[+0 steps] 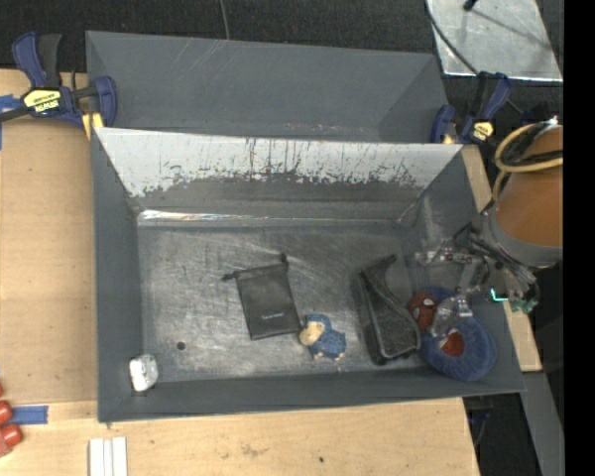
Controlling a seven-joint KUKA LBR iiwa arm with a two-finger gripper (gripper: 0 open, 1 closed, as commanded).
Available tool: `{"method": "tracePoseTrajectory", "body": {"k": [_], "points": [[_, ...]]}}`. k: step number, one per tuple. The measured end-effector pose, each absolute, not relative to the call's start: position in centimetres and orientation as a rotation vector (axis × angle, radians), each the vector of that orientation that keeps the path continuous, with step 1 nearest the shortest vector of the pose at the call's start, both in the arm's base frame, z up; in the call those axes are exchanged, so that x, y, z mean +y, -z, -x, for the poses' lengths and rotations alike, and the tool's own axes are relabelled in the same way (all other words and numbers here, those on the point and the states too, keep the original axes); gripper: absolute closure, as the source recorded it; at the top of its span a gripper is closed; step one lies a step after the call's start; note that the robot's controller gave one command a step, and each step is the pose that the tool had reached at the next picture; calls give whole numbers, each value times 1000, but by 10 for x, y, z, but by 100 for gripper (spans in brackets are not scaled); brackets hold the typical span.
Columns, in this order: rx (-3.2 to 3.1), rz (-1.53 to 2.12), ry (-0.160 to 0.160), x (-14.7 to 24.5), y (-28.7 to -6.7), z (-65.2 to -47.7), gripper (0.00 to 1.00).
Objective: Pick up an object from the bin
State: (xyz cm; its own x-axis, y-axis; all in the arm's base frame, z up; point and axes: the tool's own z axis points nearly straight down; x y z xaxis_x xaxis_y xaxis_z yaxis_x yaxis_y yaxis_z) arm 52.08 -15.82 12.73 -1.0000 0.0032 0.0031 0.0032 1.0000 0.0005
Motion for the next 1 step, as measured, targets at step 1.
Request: {"method": "tracePoseTrajectory", "body": {"k": [1], "points": [[-3123, -439, 4, -146, -76, -514, 0]]}}
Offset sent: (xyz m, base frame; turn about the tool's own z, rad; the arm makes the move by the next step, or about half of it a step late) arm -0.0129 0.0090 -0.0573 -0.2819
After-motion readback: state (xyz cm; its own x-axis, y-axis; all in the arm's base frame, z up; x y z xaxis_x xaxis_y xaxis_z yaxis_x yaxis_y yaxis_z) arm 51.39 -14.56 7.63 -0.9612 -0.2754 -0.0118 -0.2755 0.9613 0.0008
